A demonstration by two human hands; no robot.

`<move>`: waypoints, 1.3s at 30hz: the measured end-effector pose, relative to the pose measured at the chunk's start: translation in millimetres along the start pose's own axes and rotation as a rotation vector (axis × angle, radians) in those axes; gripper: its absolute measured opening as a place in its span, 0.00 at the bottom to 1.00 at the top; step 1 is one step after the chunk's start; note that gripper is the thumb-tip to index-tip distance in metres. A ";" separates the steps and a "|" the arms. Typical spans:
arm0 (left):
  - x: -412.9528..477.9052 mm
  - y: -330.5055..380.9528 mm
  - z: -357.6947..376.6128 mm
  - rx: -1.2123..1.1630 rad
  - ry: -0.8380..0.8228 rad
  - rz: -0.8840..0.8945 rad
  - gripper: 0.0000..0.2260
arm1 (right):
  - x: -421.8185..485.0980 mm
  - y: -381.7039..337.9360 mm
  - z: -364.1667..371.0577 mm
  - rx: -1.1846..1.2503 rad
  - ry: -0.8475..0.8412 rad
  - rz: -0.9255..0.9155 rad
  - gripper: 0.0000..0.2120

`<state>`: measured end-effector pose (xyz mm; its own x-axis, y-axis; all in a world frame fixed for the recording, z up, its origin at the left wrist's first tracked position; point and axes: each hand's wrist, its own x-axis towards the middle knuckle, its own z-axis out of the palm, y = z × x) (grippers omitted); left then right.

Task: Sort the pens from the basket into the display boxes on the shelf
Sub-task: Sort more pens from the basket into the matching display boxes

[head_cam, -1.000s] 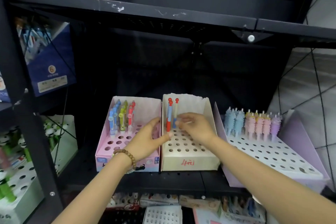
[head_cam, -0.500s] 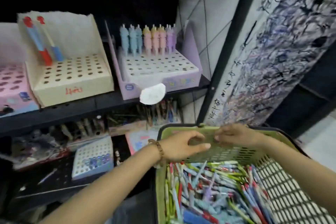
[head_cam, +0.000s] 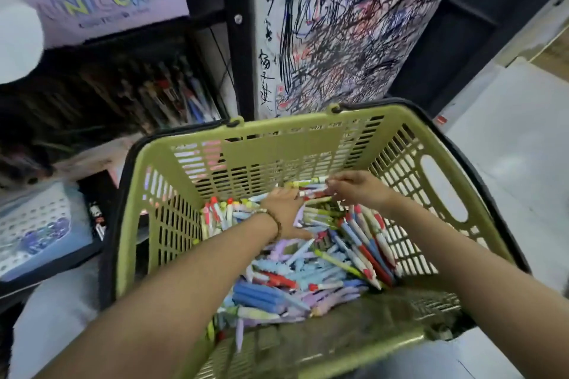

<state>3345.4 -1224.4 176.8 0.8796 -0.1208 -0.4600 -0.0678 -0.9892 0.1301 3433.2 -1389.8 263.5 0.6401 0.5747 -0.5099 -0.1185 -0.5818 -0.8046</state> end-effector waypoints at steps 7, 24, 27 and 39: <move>14.3 30.1 -8.6 0.022 -0.191 0.021 0.36 | 11.9 1.8 -7.5 0.132 0.005 0.070 0.16; -55.4 -9.7 -47.1 -0.840 0.102 0.023 0.17 | -1.7 -42.3 -32.7 0.472 0.177 -0.181 0.08; -78.2 -14.3 -70.7 -1.026 0.312 -0.049 0.20 | -16.5 -71.9 -33.7 0.550 0.208 -0.316 0.09; -147.9 -26.6 -117.2 -1.574 0.737 -0.222 0.24 | -78.1 -128.7 74.7 -0.077 -0.126 -0.379 0.19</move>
<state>3272.3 -1170.4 344.3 0.8496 0.4942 -0.1844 0.1611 0.0898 0.9828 3341.7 -1316.8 384.1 0.5289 0.8200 -0.2188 0.1683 -0.3541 -0.9199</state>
